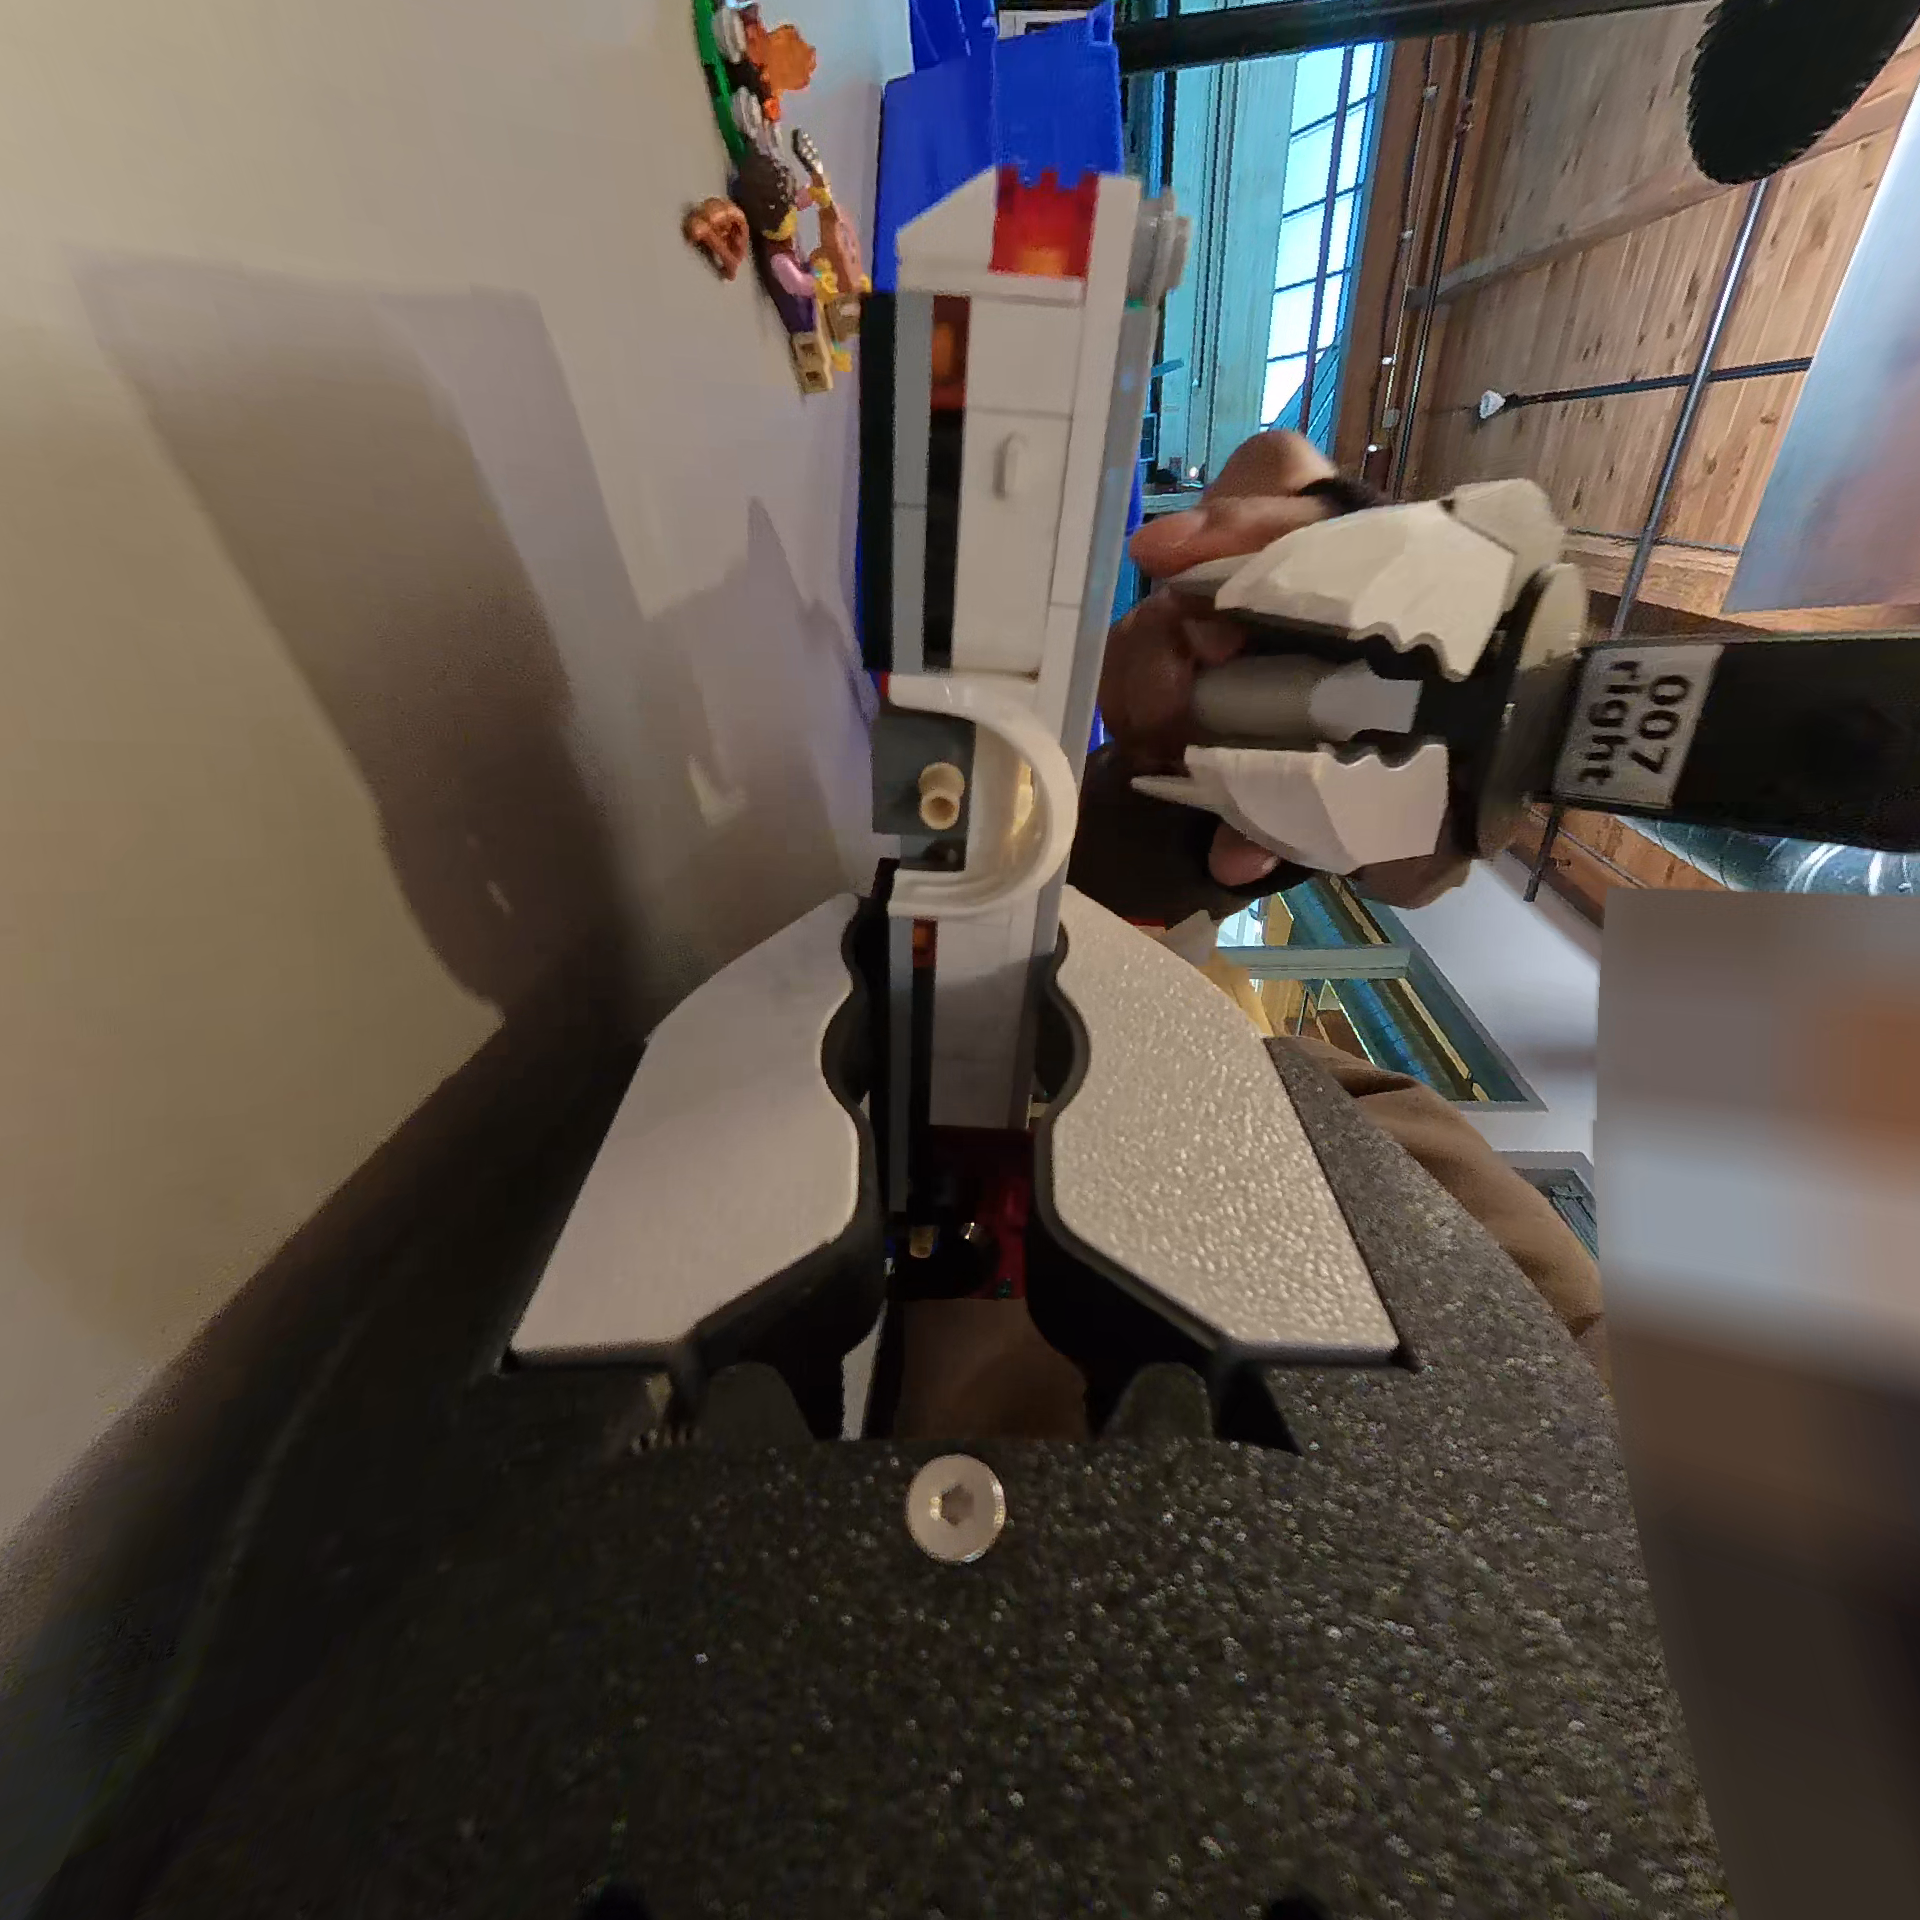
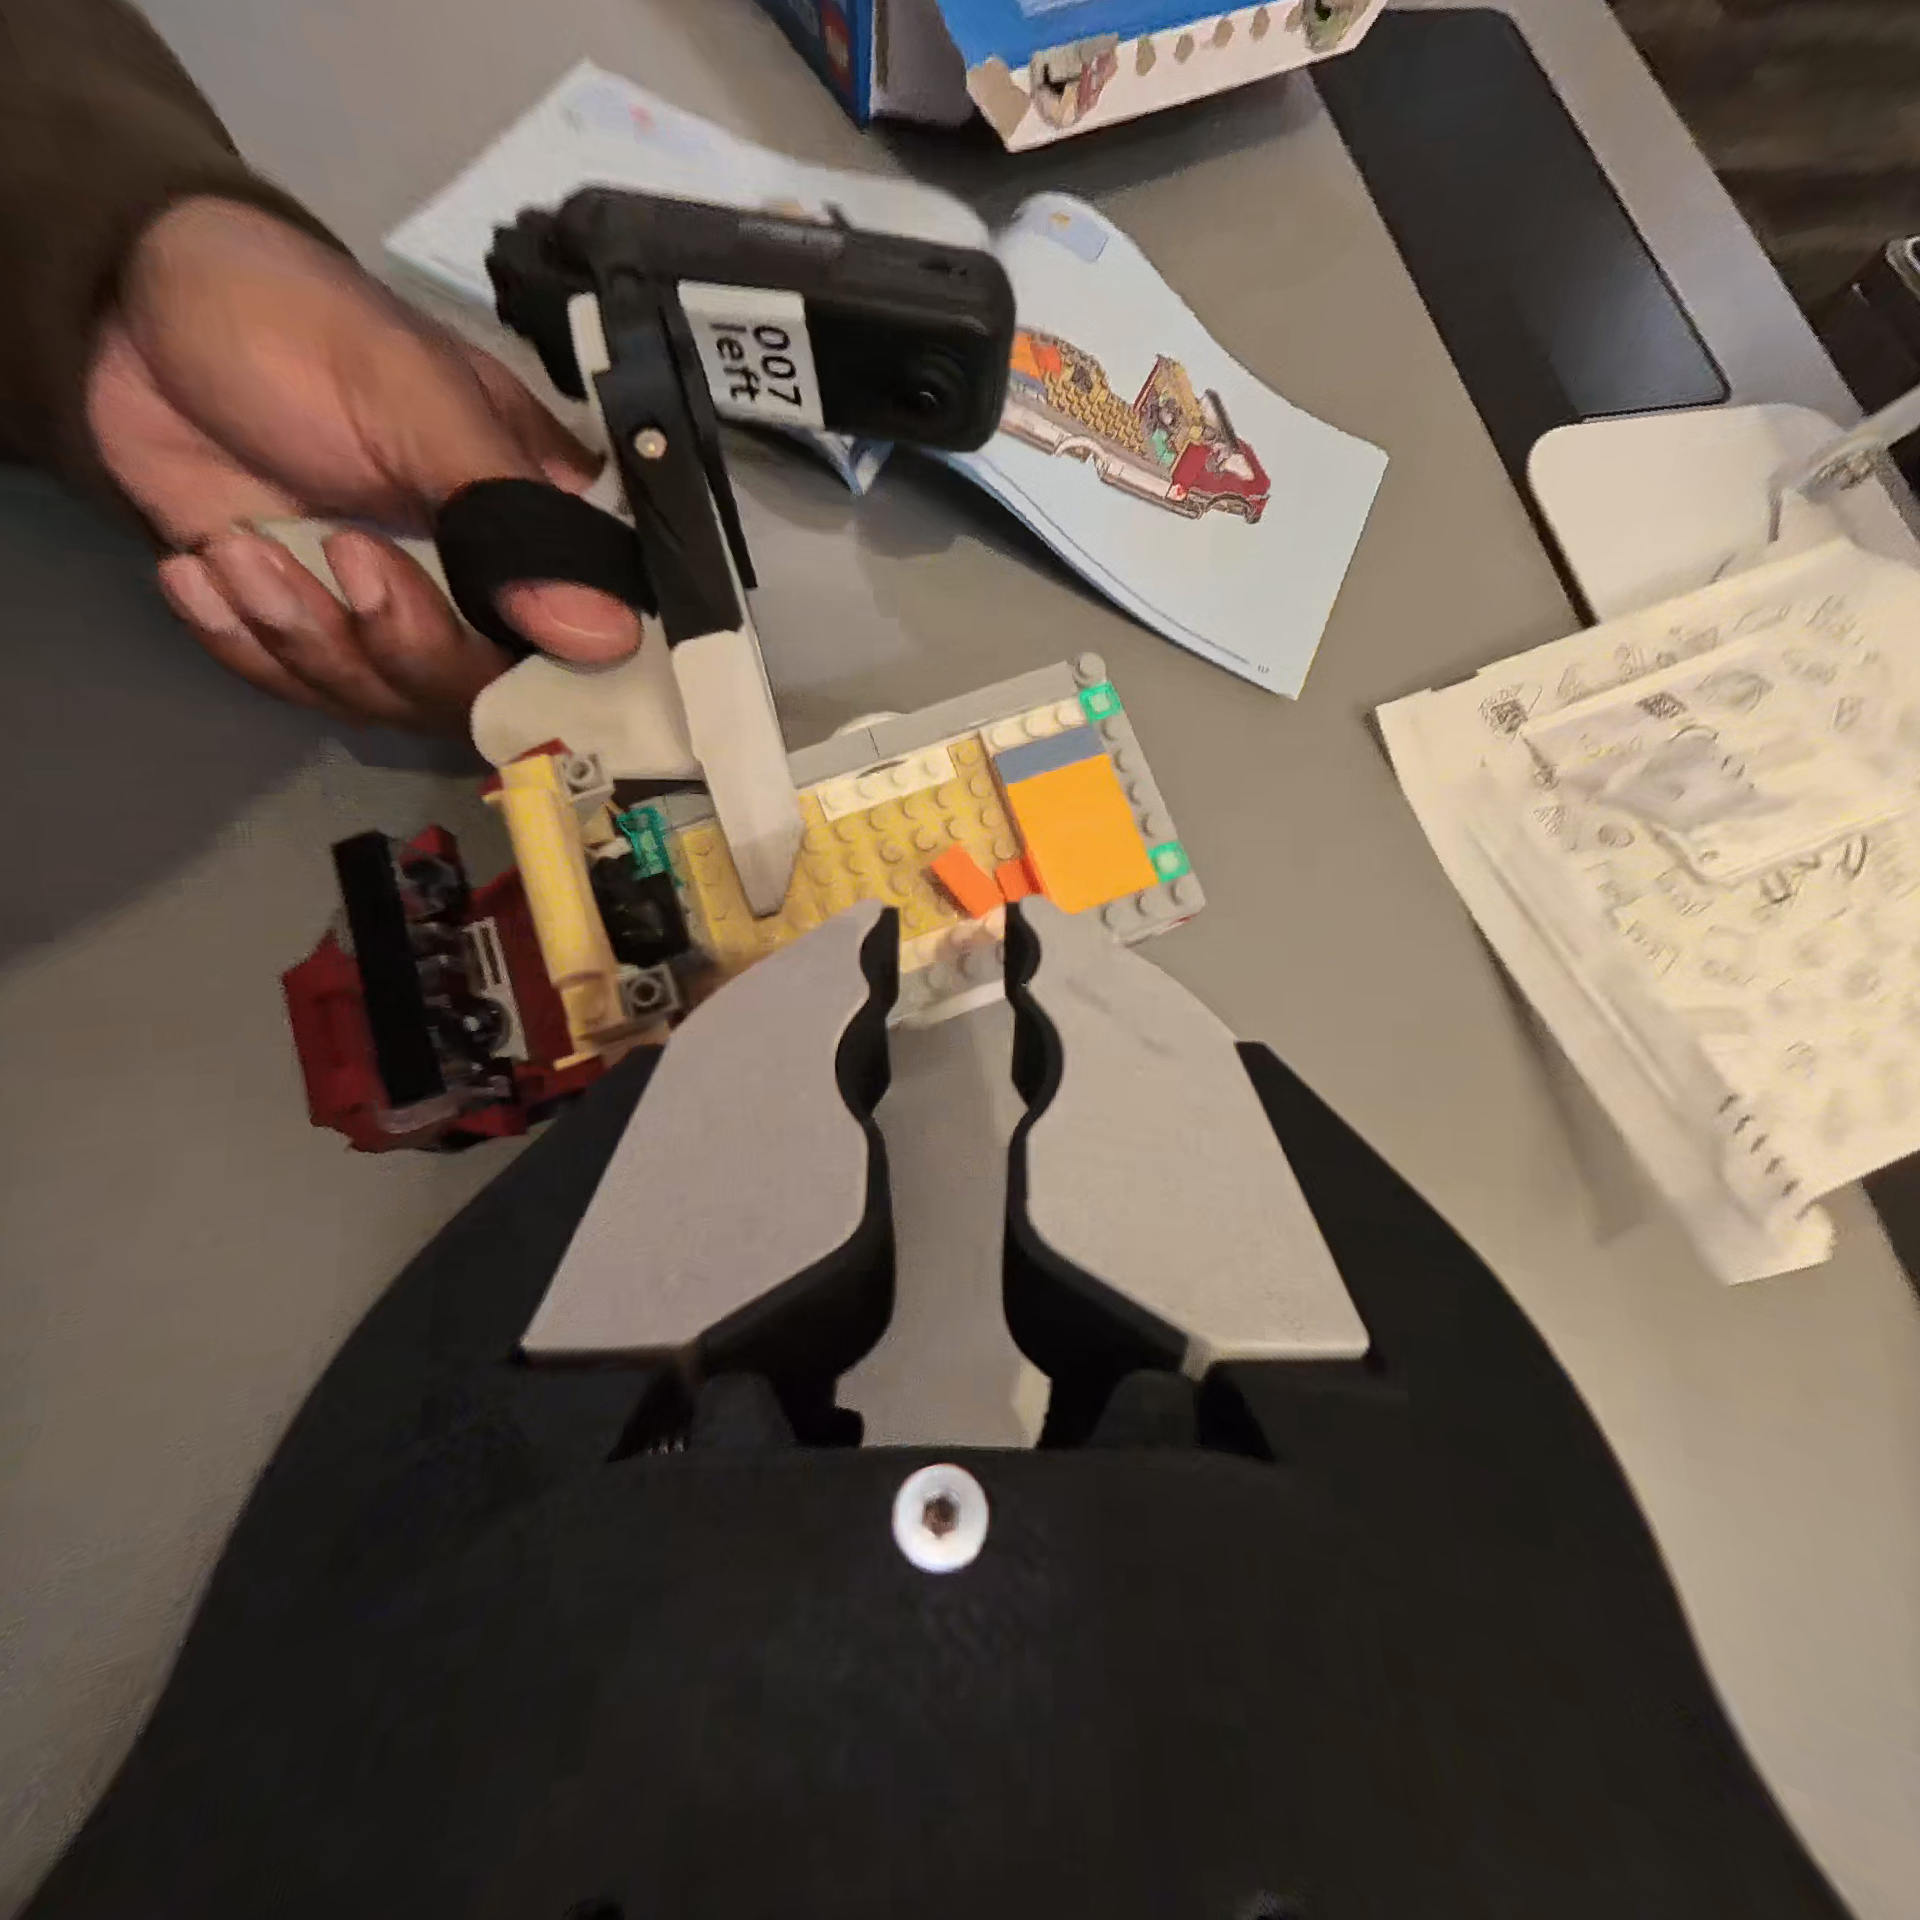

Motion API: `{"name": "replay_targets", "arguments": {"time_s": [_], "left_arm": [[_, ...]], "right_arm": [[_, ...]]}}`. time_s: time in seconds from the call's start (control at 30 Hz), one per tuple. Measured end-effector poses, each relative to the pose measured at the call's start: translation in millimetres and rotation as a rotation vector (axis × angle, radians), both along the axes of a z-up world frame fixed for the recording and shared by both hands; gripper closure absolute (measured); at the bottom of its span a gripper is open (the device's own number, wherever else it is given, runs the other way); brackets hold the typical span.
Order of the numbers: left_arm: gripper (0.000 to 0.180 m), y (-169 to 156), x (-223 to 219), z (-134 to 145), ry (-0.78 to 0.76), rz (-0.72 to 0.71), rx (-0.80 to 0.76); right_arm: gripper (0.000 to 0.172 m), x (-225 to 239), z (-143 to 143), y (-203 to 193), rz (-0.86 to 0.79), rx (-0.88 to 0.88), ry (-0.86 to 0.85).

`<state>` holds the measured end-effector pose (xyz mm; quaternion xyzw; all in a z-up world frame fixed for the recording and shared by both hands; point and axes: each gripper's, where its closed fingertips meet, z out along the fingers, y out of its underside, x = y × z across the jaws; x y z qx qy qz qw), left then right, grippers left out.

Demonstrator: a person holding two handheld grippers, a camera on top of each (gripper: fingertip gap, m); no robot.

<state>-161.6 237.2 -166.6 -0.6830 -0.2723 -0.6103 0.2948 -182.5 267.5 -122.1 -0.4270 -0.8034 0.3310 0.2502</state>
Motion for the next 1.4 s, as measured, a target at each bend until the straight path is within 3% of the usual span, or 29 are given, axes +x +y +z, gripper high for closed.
{"name": "replay_targets", "arguments": {"time_s": [0.27, 0.5, 1.07, 1.4], "left_arm": [[0.153, -9.4, 8.4, -10.9, -0.027, -0.024, -0.027], [0.153, -10.0, 13.1, -9.0, -0.027, -0.032, -0.018], [0.153, -11.0, 13.6, -8.4, -0.004, -0.038, -0.018], [0.153, -10.6, 9.2, -8.8, 0.047, -0.027, -0.013]], "right_arm": [[0.161, -8.2, -22.7, -11.6, 0.152, 0.128, -0.132], [0.164, 1.1, -19.6, -20.8, 0.247, 0.19, -0.168], [0.167, 0.0, -35.1, -19.5, 0.26, 0.254, -0.2], [0.172, -5.1, -34.2, -17.9, 0.176, 0.247, -0.23]]}}
